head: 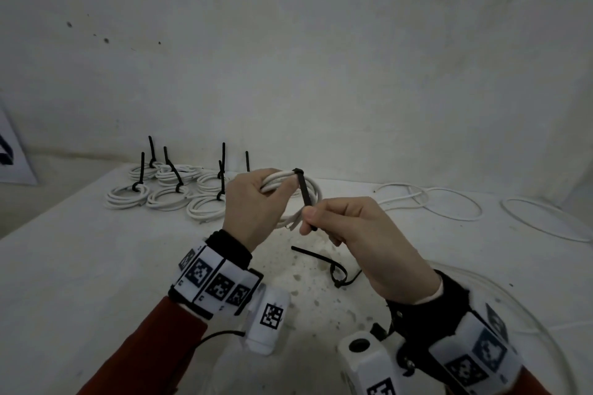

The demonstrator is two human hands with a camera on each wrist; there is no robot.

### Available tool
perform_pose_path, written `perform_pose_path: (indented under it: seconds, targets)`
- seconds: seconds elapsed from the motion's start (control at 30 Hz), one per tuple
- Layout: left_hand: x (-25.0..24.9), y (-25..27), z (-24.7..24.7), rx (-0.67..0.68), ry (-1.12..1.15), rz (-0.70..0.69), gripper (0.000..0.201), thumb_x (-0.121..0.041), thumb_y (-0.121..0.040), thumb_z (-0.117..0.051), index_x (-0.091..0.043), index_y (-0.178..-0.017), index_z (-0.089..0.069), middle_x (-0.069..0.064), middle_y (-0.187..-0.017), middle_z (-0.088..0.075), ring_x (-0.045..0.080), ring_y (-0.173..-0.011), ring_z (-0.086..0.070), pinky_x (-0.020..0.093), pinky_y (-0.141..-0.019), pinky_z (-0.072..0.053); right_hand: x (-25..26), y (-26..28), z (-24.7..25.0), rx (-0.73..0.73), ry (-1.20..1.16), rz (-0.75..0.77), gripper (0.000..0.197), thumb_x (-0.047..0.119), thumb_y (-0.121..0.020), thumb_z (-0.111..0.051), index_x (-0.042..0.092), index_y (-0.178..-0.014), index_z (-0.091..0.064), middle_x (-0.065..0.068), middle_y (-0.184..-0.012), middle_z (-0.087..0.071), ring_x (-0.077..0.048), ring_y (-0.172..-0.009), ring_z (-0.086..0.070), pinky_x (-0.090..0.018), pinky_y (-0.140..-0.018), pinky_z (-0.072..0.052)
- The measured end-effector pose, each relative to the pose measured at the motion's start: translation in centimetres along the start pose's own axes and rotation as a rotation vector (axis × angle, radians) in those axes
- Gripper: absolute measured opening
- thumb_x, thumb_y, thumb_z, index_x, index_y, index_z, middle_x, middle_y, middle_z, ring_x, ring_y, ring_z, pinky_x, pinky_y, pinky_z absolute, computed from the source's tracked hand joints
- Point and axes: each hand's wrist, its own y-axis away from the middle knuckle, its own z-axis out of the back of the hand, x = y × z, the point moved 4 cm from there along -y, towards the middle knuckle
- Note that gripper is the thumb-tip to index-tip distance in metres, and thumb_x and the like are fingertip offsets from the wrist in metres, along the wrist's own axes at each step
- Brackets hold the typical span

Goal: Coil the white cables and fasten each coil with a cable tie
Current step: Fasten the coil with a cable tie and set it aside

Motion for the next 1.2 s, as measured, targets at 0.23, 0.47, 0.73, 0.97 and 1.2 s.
perform_pose_path:
  seconds: [0.23,0.47,0.73,0.97,1.2]
  targets:
    - [0.6,-0.2,0.0,-0.005,-0.017,0.074,0.04,-0.032,-0.075,-0.061,0.004,-0.059,-0.06,-0.004,-0.044,-0.033,0.006,-0.043,-0.029,0.017,-0.043,-0.025,-0.3,0.3,-1.4,-0.081,-0.008,0.118,0.027,0.017,-0.091,-0.062,0.006,-0.068,-0.07,-0.028,-0.082,-0.063,-0.04,-0.085,-0.057,-0.029,-0.08,-0.047]
    - [2.3,-0.4,0.0,0.013,-0.084,0.126,0.042,-0.032,-0.077,-0.065,-0.006,-0.048,-0.052,-0.003,-0.04,-0.034,0.006,-0.044,-0.031,0.023,-0.044,-0.026,-1.8,-0.8,-1.5,-0.086,0.084,0.095,0.025,0.021,-0.091,-0.063,0.009,-0.072,-0.074,-0.011,-0.081,-0.071,-0.031,-0.089,-0.063,-0.036,-0.087,-0.048]
    - [6.0,-1.1,0.8,0.131,0.269,0.68,0.028,-0.031,-0.086,-0.064,-0.015,-0.066,-0.052,-0.009,-0.043,-0.03,0.009,-0.036,-0.026,0.023,-0.042,-0.028,-4.5,-4.2,0.1,-0.234,0.22,-0.093,0.021,0.04,-0.091,-0.059,0.025,-0.105,-0.059,0.007,-0.104,-0.06,-0.003,-0.091,-0.057,-0.024,-0.081,-0.045]
    - [10.1,-1.6,0.7,0.153,0.428,0.9,0.014,-0.023,-0.096,-0.045,-0.009,-0.097,-0.05,0.005,-0.056,-0.043,0.011,-0.031,-0.033,0.019,-0.039,-0.037,-8.2,-8.8,-1.7,-0.157,0.067,-0.335,0.03,0.004,-0.084,-0.069,0.007,-0.109,-0.053,-0.018,-0.088,-0.064,-0.027,-0.063,-0.066,-0.04,-0.063,-0.06]
    - [16.2,-2.0,2.3,0.141,0.091,0.963,0.007,-0.007,-0.088,-0.053,-0.005,-0.087,-0.06,0.014,-0.085,-0.057,0.027,-0.076,-0.056,0.031,-0.067,-0.041,-11.3,-13.2,-2.5,-0.244,-0.101,-0.575,0.017,-0.012,-0.081,-0.066,-0.003,-0.072,-0.055,-0.016,-0.061,-0.062,-0.022,-0.036,-0.06,-0.031,-0.036,-0.052]
